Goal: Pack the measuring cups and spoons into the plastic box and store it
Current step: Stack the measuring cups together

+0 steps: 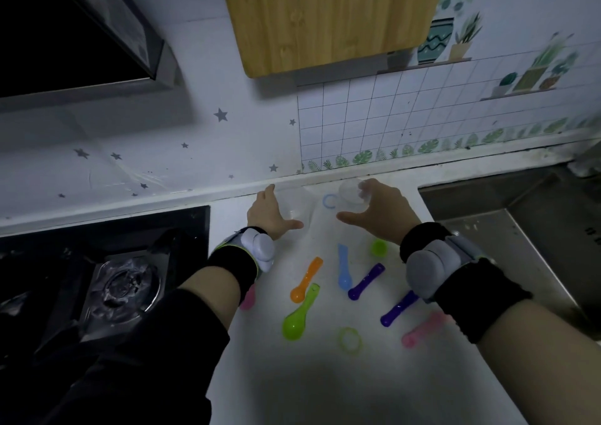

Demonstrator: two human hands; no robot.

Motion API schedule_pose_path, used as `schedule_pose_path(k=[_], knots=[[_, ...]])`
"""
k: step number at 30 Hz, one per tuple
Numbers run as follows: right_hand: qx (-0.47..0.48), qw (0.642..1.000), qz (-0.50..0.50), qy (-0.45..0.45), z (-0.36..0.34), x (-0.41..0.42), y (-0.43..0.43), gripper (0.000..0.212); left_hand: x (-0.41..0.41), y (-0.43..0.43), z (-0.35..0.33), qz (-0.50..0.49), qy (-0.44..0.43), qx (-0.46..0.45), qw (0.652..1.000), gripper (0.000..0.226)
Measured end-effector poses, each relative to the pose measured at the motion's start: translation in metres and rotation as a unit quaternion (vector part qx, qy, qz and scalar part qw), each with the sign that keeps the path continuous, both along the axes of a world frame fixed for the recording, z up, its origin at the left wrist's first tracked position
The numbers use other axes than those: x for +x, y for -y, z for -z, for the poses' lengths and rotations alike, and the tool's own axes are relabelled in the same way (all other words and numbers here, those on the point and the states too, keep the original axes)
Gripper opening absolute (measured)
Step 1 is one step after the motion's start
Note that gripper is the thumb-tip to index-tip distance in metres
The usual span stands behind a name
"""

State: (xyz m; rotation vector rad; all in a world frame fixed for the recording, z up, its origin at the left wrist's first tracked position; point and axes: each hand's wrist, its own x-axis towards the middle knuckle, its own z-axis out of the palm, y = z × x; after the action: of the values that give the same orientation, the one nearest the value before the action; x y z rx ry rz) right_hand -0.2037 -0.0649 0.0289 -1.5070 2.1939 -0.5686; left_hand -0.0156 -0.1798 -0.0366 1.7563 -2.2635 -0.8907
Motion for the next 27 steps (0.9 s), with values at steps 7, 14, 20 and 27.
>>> schedule_pose_path(k=[7, 14, 20, 27], knots=[[-0.007, 1.000, 0.008, 0.000, -0.004, -0.004, -0.004, 0.080, -0.009, -0.010, -0.003, 0.027, -0.053, -0.041, 0.997, 0.102], [-0.046, 0.998, 0.029, -0.019, -0.045, -0.028, -0.005, 0.078, -0.031, -0.031, -0.027, 0.089, -0.100, -0.030, 0.991, 0.101], [-0.120, 0.991, 0.047, -0.023, -0.098, -0.044, -0.008, 0.078, -0.044, -0.049, -0.045, 0.117, -0.070, -0.020, 0.990, 0.105], [-0.133, 0.991, 0.009, 0.013, -0.128, -0.040, -0.015, 0.074, -0.056, -0.063, -0.058, 0.142, -0.115, 0.029, 0.983, 0.098]])
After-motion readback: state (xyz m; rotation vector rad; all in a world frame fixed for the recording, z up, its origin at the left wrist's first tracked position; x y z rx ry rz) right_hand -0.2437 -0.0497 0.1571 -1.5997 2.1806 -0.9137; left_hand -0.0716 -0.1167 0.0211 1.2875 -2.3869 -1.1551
